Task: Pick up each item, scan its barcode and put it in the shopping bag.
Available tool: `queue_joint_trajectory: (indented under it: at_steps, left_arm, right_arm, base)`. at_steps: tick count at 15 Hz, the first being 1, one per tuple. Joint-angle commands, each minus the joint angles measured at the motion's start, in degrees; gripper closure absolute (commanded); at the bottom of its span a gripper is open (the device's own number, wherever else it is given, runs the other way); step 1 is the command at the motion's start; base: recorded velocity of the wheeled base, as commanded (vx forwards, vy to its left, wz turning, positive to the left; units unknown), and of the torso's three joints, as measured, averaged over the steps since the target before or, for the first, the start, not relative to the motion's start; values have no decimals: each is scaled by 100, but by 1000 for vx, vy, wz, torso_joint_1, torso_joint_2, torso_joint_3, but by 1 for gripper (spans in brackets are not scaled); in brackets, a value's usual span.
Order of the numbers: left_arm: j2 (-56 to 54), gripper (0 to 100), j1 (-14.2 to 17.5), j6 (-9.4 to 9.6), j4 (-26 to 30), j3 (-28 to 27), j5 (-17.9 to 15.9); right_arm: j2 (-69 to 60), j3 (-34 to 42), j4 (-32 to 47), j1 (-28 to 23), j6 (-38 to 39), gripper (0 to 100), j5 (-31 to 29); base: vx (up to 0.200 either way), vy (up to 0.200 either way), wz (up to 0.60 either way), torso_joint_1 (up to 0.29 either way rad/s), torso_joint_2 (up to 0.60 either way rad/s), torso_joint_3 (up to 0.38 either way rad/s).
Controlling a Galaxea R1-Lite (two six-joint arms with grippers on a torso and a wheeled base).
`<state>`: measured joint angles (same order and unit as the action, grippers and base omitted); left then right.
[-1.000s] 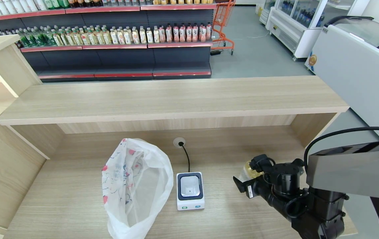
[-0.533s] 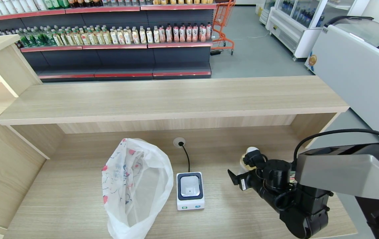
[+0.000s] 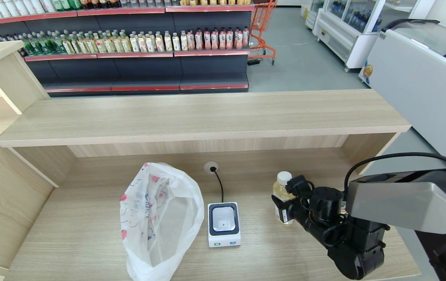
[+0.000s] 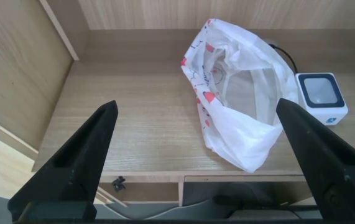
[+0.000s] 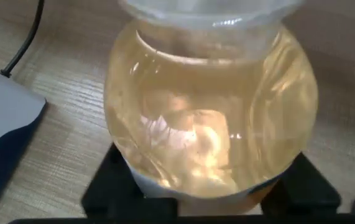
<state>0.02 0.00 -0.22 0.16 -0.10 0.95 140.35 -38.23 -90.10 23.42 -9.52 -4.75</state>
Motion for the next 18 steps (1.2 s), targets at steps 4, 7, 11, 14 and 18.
queue_joint_trajectory:
  at_steps: [4, 7, 11, 14, 18]
  left_arm:
    - [-2, 0, 0, -4, 2, 1, 2]
    - [-2, 0, 0, -4, 2, 1, 2]
    - [-2, 0, 0, -4, 2, 1, 2]
    - [-2, 0, 0, -4, 2, 1, 2]
    - [-2, 0, 0, -4, 2, 1, 2]
  right_arm:
    - [-16, 44, 10, -65, -217, 100, 229]
    - [71, 132, 10, -48, -560, 100, 247]
    - [-570, 237, 10, -109, 73, 100, 475]
    - [-1871, 835, 291, -531, 776, 100, 2145]
    - [-3462, 949, 1698, -602, 1409, 100, 3358]
  base:
    - [0, 0, 0, 0, 0, 0]
    - [0, 0, 0, 0, 0, 0]
    - [0, 0, 0, 0, 0, 0]
    - [0, 0, 0, 0, 0, 0]
    - [0, 0, 0, 0, 0, 0]
